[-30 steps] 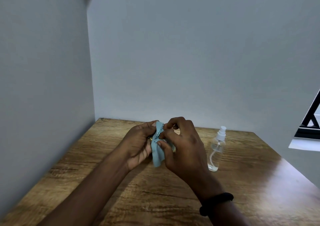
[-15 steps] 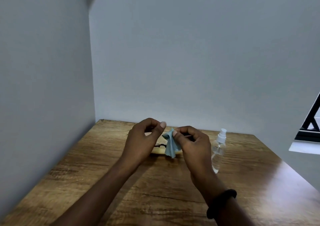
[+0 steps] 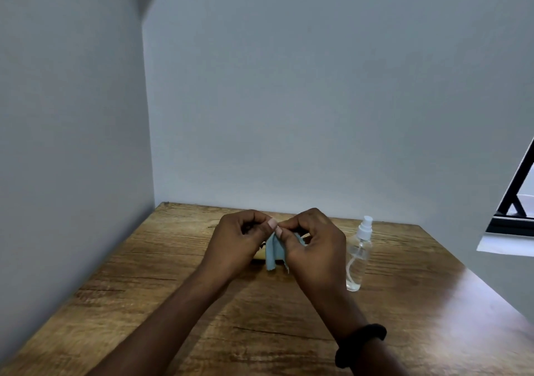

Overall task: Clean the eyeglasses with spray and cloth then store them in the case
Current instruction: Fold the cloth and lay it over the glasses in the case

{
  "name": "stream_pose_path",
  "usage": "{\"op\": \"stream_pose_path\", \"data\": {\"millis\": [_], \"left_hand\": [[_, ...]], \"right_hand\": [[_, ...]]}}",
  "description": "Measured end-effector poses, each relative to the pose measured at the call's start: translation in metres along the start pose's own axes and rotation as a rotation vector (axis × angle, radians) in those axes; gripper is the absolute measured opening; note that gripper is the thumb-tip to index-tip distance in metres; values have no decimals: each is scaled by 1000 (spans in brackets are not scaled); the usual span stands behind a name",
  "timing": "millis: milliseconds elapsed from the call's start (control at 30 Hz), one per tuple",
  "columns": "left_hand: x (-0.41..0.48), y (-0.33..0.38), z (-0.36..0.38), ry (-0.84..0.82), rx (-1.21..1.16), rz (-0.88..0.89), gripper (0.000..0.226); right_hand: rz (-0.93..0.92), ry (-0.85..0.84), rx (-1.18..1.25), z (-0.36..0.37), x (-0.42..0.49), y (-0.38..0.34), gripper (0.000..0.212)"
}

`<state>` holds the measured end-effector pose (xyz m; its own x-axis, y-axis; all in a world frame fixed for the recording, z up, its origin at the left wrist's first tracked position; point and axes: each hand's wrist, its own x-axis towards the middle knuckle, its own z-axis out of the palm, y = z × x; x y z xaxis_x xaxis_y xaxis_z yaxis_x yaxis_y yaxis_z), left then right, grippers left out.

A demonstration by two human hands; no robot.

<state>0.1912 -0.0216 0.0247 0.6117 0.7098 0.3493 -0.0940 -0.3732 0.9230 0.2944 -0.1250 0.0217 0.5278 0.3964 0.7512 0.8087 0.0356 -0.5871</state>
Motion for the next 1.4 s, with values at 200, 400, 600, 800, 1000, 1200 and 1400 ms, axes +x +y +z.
{"op": "stream_pose_path", "data": {"millis": [200,400,600,800,1000,1200,1400], "left_hand": [[4,-2,-4,35,104,91,12],[4,1,-6,49,47,43,13],[13,0,-30,87,158,-6,14],[19,3,-43,172,431,271,11],[18,2,-44,95,358,335,9],[-21,-5,-56,-124,447,367,8],[-92,-20,-59,-331,665,394,17]], "right_hand": [[478,-123,421,-5,3,-2,9],[749,-196,669,-9,7,-3,11],[628,-55,515,-18,16,6,14],[441,115,316,-30,24,17,12],[379,89,305,-34,25,19,9],[372,-186,191,-75,-19,15,11],[336,-461,-15,-117,-74,-1,11]]}}
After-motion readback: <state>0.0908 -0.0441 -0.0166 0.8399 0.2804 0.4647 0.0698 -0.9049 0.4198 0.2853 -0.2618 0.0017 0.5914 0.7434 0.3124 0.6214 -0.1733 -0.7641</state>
